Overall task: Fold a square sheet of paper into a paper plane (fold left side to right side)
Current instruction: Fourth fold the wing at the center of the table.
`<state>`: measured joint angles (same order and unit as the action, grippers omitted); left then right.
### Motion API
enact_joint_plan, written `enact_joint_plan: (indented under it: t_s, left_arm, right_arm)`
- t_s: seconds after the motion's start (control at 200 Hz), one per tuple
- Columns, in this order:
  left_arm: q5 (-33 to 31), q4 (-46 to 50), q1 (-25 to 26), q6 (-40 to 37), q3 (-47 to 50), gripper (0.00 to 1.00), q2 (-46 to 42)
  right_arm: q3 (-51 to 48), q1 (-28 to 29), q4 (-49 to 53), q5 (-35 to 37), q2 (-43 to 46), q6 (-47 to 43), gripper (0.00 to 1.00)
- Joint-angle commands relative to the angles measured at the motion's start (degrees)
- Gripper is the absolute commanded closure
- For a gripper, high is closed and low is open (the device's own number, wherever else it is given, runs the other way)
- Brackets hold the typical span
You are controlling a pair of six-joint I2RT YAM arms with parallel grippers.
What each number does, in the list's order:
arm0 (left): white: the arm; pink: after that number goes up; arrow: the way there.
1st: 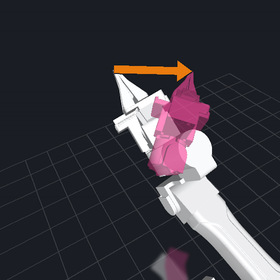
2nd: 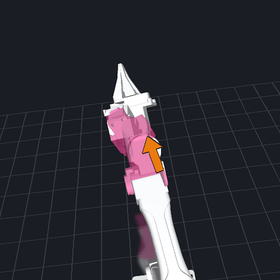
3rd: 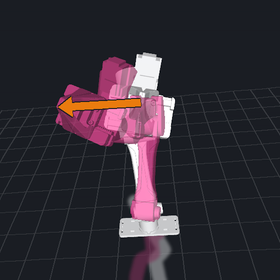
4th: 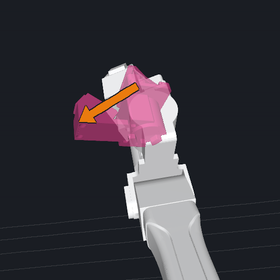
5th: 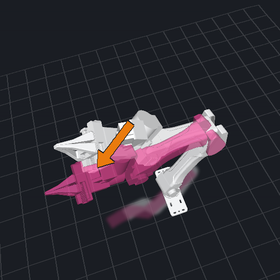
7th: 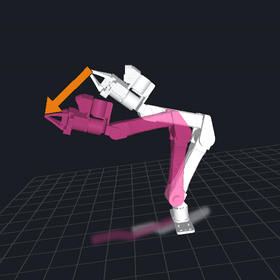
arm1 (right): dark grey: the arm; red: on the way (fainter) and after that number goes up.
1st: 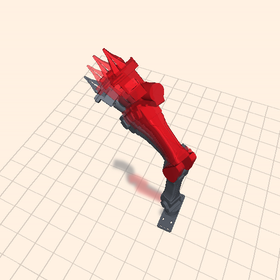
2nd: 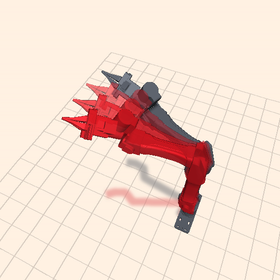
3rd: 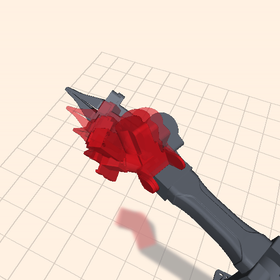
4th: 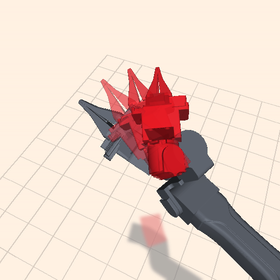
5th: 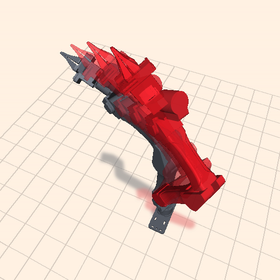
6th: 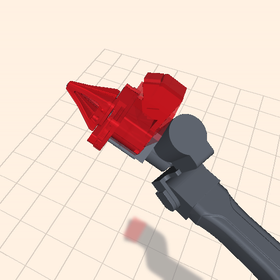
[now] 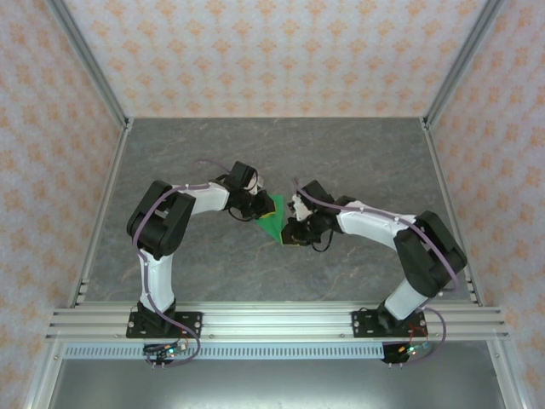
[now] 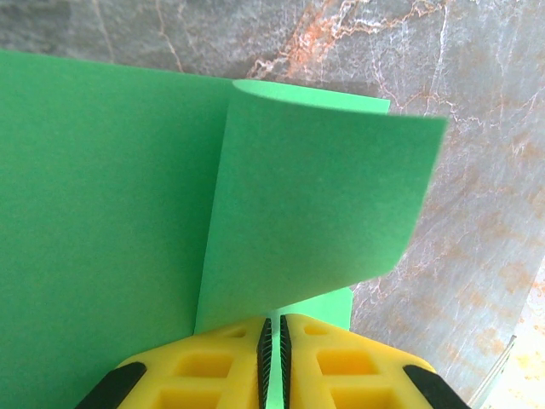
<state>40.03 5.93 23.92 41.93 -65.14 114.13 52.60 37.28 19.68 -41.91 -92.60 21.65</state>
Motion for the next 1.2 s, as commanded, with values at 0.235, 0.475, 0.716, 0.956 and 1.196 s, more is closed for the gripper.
enact_joint_plan:
  t_s: [0.235,0.475,0.716,0.956,1.196]
  left_arm:
    - [-4.9,6.1,0.0,-0.9,1.6,0.84,1.2]
    - [-5.0,6.1,0.0,-1.0,1.5,0.84,0.7]
    - [-4.9,6.6,0.1,-1.6,0.6,0.83,-0.2]
    - [-3.2,5.5,0.0,-1.9,-1.3,0.77,-3.2]
    - [-1.8,3.7,0.1,-2.9,0.1,0.75,-10.2]
  right_arm:
    - [3.2,0.2,-11.7,1.3,-8.4,8.3,0.93]
    - [1.0,0.2,-6.5,4.9,-9.4,6.3,0.94]
    - [-3.0,0.2,-5.5,5.8,-11.1,6.1,0.94]
    - [-4.3,0.2,-2.2,8.1,-12.5,4.4,0.95]
    - [-4.3,0.2,0.0,11.1,-13.6,3.4,1.0]
